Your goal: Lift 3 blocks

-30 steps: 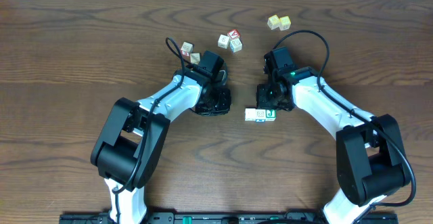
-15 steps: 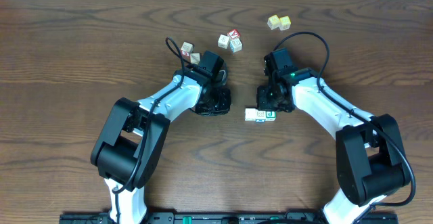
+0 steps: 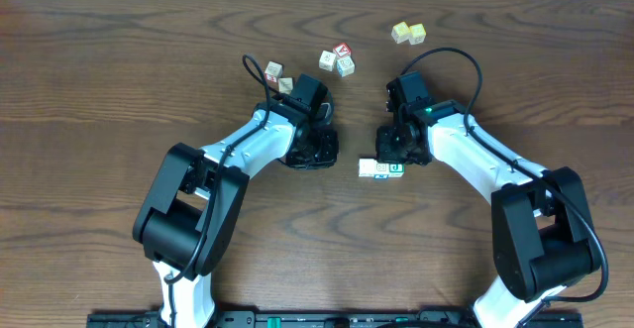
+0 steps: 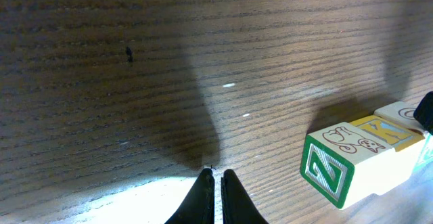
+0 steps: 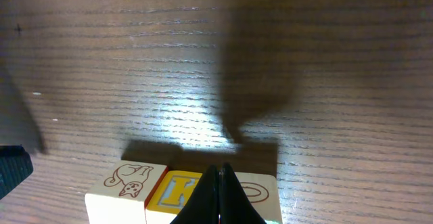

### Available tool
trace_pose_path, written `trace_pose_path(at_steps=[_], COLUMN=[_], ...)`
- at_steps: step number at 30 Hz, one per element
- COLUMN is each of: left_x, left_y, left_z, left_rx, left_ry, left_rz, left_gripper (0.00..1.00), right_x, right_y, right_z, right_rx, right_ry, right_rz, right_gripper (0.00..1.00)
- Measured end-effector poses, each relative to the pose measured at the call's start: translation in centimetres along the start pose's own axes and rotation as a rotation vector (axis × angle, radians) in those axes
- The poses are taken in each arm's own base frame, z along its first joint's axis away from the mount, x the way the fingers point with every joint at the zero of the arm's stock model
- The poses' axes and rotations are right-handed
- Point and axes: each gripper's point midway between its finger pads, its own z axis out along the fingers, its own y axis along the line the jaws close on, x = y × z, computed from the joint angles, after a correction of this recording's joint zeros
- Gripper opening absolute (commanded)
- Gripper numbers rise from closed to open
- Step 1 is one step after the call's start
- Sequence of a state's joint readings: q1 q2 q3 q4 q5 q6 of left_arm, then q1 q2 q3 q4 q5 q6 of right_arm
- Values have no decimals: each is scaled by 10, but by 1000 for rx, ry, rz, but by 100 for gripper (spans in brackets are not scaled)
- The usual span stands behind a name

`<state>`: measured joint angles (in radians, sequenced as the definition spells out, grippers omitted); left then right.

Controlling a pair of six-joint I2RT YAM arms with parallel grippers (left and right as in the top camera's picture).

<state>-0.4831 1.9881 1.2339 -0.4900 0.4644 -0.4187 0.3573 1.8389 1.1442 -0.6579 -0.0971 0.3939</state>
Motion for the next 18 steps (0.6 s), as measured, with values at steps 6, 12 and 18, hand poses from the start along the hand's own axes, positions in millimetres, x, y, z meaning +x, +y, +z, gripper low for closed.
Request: trace_pose_path(at_steps=[6,12,18], left_x=[0,0,0], left_y=[0,0,0], left_z=[0,0,0], left_rx=[0,0,0], left_ry=[0,0,0], left_rz=[0,0,0], left_gripper=[7,7,7], right_x=[1,2,1], right_y=[0,0,0], right_z=[0,0,0], right_rx=[-1,0,-3], right_ry=[6,9,3], right_rz=[1,2,1], right_gripper=[1,1,1])
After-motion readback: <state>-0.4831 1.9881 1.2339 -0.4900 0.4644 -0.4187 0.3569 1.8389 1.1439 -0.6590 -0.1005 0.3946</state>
